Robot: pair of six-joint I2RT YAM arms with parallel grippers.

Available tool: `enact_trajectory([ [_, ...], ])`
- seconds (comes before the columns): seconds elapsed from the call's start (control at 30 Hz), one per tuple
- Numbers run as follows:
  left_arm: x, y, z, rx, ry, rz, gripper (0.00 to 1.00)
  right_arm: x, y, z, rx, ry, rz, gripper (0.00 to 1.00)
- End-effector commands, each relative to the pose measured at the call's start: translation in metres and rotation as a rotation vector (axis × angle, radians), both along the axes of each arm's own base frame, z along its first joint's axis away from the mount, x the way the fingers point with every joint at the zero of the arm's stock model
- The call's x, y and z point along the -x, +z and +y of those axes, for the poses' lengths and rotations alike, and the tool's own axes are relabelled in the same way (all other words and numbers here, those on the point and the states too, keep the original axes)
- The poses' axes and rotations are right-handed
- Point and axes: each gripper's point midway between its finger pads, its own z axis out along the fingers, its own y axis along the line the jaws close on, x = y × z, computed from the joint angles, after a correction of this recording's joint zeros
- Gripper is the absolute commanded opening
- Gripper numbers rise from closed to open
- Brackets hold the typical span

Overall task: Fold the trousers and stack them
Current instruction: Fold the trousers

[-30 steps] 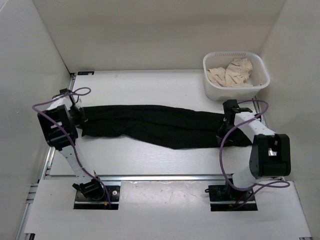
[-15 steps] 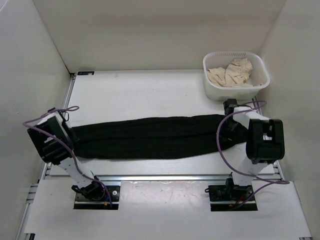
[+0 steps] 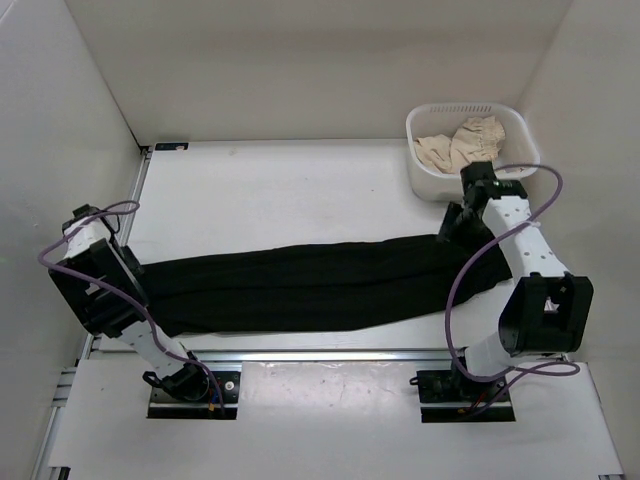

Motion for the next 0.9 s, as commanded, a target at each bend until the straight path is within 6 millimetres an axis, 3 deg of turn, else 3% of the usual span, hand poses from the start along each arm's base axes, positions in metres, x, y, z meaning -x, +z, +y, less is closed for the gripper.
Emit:
enact_trajectory([
  [0.0, -0.009, 0.029, 0.007, -0.050, 0.002, -0.072, 0.65, -0.017, 0.015, 0.030, -0.021, 0.159, -0.014, 0.62],
  [0.07, -0.009, 0.024, 0.006, -0.037, 0.002, -0.055, 0.65, -0.029, 0.016, 0.062, -0.032, 0.276, -0.041, 0.68],
  [0.1, -0.008, 0.021, 0.006, -0.031, 0.002, -0.046, 0.65, -0.033, 0.004, 0.072, -0.026, 0.321, -0.003, 0.69],
  [0.2, -0.010, 0.004, 0.002, 0.012, 0.000, -0.028, 0.67, -0.044, -0.008, 0.134, -0.038, 0.508, 0.013, 0.75],
  [0.23, -0.009, 0.000, 0.002, 0.020, 0.000, -0.017, 0.67, -0.053, -0.002, 0.149, -0.039, 0.555, -0.011, 0.78],
  [0.3, -0.006, -0.010, -0.001, 0.034, 0.001, 0.003, 0.67, -0.052, -0.018, 0.178, -0.028, 0.647, 0.028, 0.79],
  [0.37, -0.003, -0.021, -0.003, 0.042, 0.001, 0.013, 0.64, -0.047, -0.031, 0.192, -0.019, 0.684, 0.067, 0.79],
  [0.4, 0.000, -0.023, -0.005, 0.048, 0.001, 0.022, 0.60, -0.044, -0.036, 0.202, -0.018, 0.710, 0.067, 0.80],
  [0.43, -0.001, -0.023, -0.007, 0.058, 0.000, 0.015, 0.47, -0.044, -0.040, 0.206, -0.017, 0.719, 0.069, 0.80],
  [0.53, 0.000, -0.025, -0.011, 0.074, 0.000, 0.014, 0.24, -0.037, -0.065, 0.204, -0.013, 0.682, 0.111, 0.80],
  [0.57, 0.000, -0.025, -0.011, 0.074, 0.000, 0.014, 0.14, -0.040, -0.069, 0.203, -0.003, 0.669, 0.100, 0.77],
  [0.67, -0.001, -0.023, -0.010, 0.068, 0.000, 0.005, 0.14, -0.033, -0.088, 0.199, 0.004, 0.614, 0.116, 0.53],
  [0.7, -0.002, -0.020, -0.009, 0.062, -0.001, -0.003, 0.14, -0.028, -0.093, 0.197, -0.002, 0.601, 0.136, 0.36],
  [0.87, -0.011, -0.006, -0.001, 0.020, -0.001, -0.045, 0.14, -0.019, -0.099, 0.198, -0.029, 0.605, 0.164, 0.00],
])
